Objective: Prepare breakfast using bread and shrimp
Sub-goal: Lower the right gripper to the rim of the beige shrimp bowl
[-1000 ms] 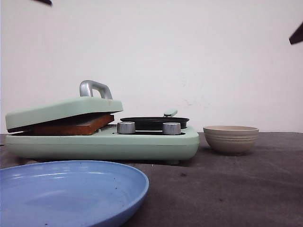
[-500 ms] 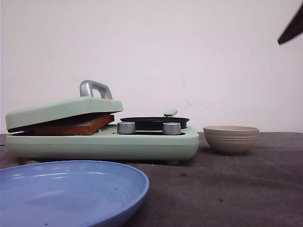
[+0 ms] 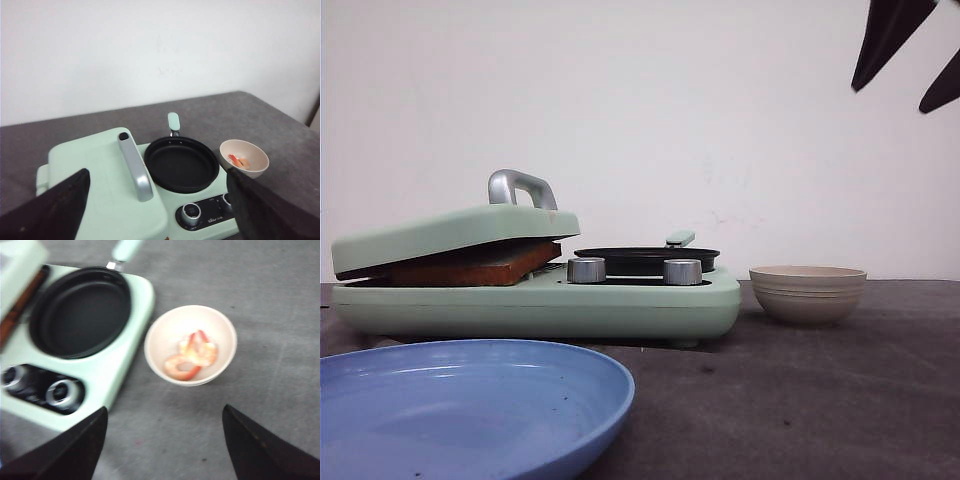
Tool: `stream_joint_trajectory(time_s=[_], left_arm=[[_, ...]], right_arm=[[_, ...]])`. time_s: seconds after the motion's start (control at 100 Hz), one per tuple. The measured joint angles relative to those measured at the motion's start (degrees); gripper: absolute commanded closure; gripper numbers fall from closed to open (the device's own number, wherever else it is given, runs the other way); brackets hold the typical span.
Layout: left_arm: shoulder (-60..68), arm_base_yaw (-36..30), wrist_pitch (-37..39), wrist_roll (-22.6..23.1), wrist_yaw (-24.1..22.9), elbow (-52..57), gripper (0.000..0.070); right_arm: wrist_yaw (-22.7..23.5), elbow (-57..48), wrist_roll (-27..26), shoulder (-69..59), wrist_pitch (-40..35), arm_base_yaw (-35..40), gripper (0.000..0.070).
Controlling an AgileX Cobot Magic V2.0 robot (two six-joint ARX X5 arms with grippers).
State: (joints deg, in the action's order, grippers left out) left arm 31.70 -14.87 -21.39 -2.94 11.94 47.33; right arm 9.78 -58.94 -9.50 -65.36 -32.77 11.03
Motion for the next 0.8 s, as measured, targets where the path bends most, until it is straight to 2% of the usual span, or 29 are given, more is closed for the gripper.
stream_joint_trajectory(time_s=[0.22,0.8], left_arm=[[-7.0,0.0,-0.9,-0.1,-4.6,-2.1,0.0231],[-6.9,0.0,-3.9,-0.1,-4.7,-2.4,0.0231]], right_arm=[[-0.3,-5.7,1.8,-11.5,-0.1,-2.9,0.0242],[-0.6,-21.5,2.1,-36.4,-0.4,-5.5,0.0246]])
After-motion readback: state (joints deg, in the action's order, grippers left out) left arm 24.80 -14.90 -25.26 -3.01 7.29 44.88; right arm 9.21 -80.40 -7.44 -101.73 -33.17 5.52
